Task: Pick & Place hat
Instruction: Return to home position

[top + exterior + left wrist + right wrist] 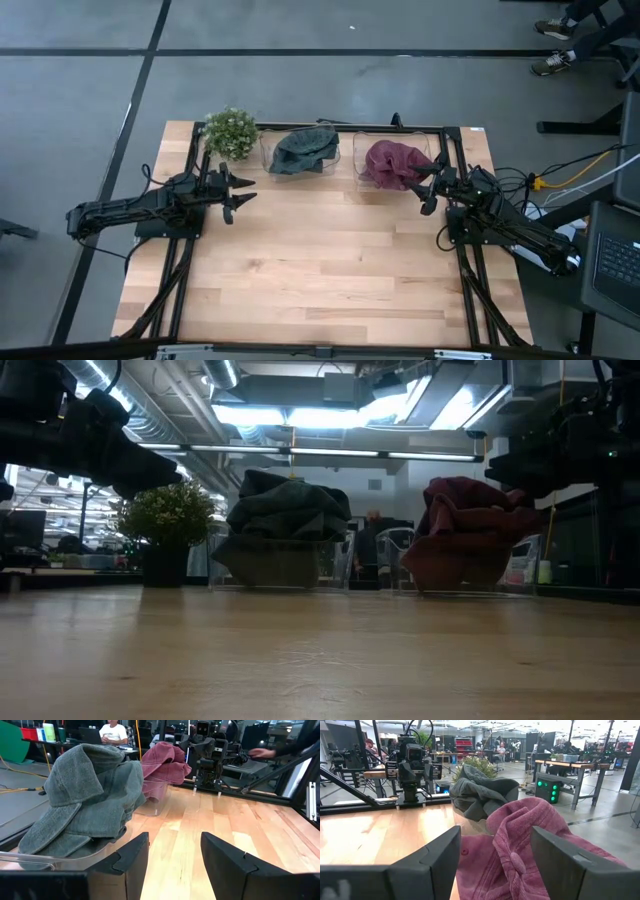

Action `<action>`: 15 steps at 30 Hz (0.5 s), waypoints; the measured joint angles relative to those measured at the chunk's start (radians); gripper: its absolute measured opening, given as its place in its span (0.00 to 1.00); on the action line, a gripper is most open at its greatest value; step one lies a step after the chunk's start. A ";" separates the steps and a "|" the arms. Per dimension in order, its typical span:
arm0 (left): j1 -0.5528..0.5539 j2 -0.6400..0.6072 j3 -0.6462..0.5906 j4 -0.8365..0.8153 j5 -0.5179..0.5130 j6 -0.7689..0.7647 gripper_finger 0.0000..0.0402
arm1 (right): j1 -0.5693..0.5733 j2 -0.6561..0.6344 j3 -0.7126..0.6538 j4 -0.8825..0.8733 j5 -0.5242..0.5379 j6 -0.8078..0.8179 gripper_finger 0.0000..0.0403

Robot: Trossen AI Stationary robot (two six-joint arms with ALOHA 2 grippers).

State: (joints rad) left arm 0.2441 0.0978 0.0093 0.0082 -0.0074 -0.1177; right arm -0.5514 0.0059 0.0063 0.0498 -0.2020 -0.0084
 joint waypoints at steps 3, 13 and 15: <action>0.000 0.000 0.000 0.000 0.000 0.000 0.44 | 0.000 0.000 0.000 0.000 0.000 0.000 0.59; 0.000 0.000 0.000 0.000 0.000 0.000 0.43 | 0.000 0.000 0.000 0.000 0.000 0.000 0.59; 0.000 0.000 0.000 0.000 0.000 0.000 0.43 | 0.000 0.000 0.000 0.000 0.000 0.000 0.59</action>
State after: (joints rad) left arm 0.2440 0.0978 0.0093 0.0082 -0.0071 -0.1177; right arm -0.5514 0.0059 0.0063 0.0498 -0.2024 -0.0083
